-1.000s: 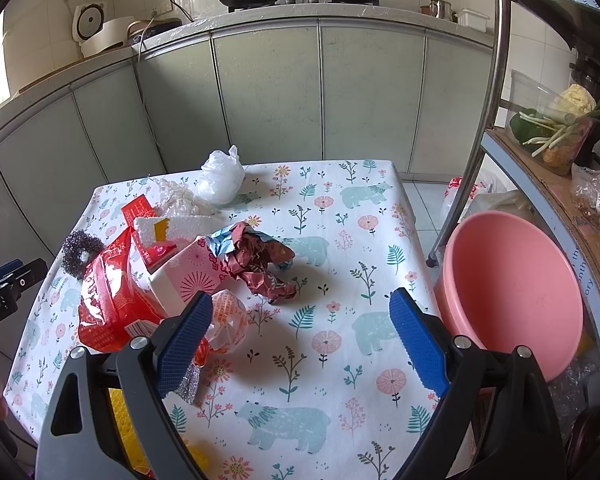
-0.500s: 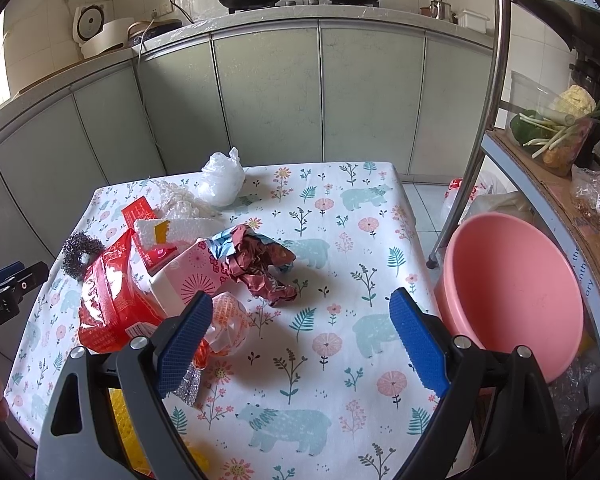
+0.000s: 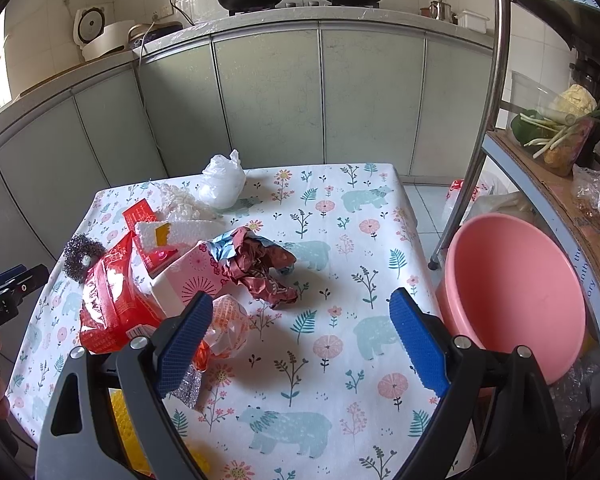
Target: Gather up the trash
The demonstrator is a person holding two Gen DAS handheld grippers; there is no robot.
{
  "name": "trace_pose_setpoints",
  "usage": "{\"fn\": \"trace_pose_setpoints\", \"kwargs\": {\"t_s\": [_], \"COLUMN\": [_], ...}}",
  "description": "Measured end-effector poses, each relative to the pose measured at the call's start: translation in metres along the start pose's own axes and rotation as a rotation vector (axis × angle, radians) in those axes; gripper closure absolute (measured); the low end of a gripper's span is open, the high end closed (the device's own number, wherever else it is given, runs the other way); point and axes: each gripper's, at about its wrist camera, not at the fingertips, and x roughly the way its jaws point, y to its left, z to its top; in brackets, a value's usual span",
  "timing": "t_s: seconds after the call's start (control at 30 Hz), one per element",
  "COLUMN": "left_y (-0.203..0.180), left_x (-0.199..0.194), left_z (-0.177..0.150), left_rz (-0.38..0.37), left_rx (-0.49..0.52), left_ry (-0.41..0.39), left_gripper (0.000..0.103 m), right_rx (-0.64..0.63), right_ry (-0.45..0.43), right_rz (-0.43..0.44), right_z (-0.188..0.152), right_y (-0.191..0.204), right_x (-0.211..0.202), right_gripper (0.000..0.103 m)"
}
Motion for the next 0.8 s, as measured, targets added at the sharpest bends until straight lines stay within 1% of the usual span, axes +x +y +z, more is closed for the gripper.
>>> {"fn": "trace_pose_setpoints", "kwargs": {"t_s": [0.13, 0.23, 0.33, 0.47, 0.63, 0.8], "left_y": [0.008, 0.019, 0.031, 0.037, 0.032, 0.032], "left_x": [-0.005, -0.008, -0.008, 0.0, 0.019, 0.037], "left_z": [0.002, 0.004, 0.007, 0.01, 0.012, 0.013], "left_rz": [-0.03, -0.021, -0.011, -0.003, -0.003, -0.019], "left_rx": [-0.008, -0.021, -0.047, -0.062, -0.04, -0.036], "left_ry": [-0.028, -0.055, -0.063, -0.05, -0.028, -0.009], "left_gripper": [0.036, 0.035, 0.034, 0.034, 0.034, 0.037], "right_rx": [0.002, 0.002, 0.01, 0.004, 0.008, 0.008], "right_ry": [-0.015, -0.03, -0.041, -0.055, -0.069, -0.09], "right_rz": [0.014, 0.027, 0.047, 0.062, 0.078, 0.097], "right_z": [-0.002, -0.002, -0.003, -0.002, -0.001, 0.0], "right_y": [-0.001, -0.003, -0.004, -0.001, -0.001, -0.002], "right_x": [-0.002, -0.004, -0.005, -0.007, -0.006, -0.008], "right_gripper": [0.012, 0.012, 0.012, 0.012, 0.012, 0.012]}}
